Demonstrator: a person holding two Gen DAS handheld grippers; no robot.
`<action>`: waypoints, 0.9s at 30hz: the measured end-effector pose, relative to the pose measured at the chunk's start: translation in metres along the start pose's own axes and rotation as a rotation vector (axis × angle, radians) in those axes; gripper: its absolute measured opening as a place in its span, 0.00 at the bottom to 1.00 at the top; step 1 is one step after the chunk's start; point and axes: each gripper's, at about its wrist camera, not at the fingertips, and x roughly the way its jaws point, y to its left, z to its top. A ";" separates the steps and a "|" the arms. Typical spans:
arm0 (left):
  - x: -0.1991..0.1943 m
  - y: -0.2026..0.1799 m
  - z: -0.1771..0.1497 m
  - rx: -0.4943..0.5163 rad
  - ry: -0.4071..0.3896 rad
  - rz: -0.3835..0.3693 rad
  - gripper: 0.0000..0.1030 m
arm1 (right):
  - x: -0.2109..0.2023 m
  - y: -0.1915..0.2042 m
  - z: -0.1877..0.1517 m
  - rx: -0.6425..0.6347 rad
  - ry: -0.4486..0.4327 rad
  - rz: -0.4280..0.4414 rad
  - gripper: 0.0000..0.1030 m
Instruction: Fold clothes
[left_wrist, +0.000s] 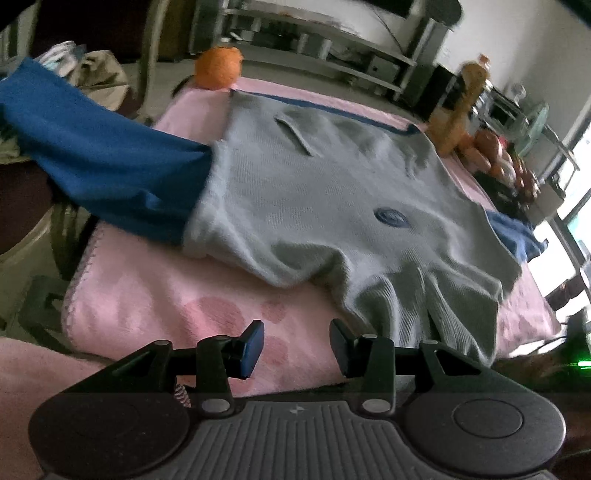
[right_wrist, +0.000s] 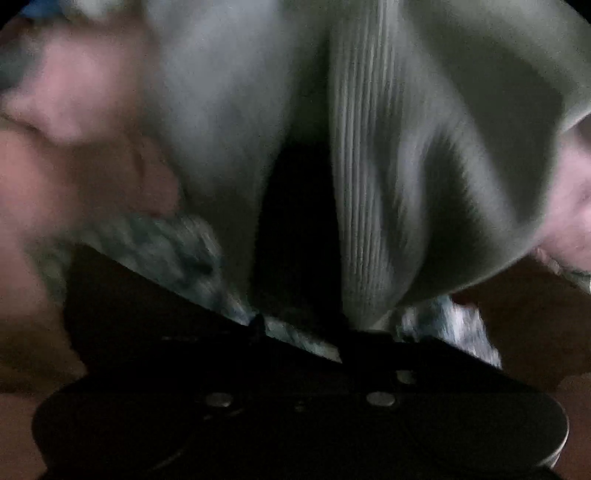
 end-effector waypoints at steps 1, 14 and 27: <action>-0.003 0.005 0.002 -0.021 -0.012 0.009 0.40 | -0.019 0.003 -0.004 -0.016 -0.048 0.015 0.50; -0.100 0.120 0.071 -0.269 -0.400 0.242 0.44 | -0.197 -0.021 0.023 0.177 -0.847 0.386 0.53; -0.066 0.268 0.169 -0.569 -0.438 0.344 0.58 | -0.181 0.002 0.071 0.276 -0.865 0.560 0.68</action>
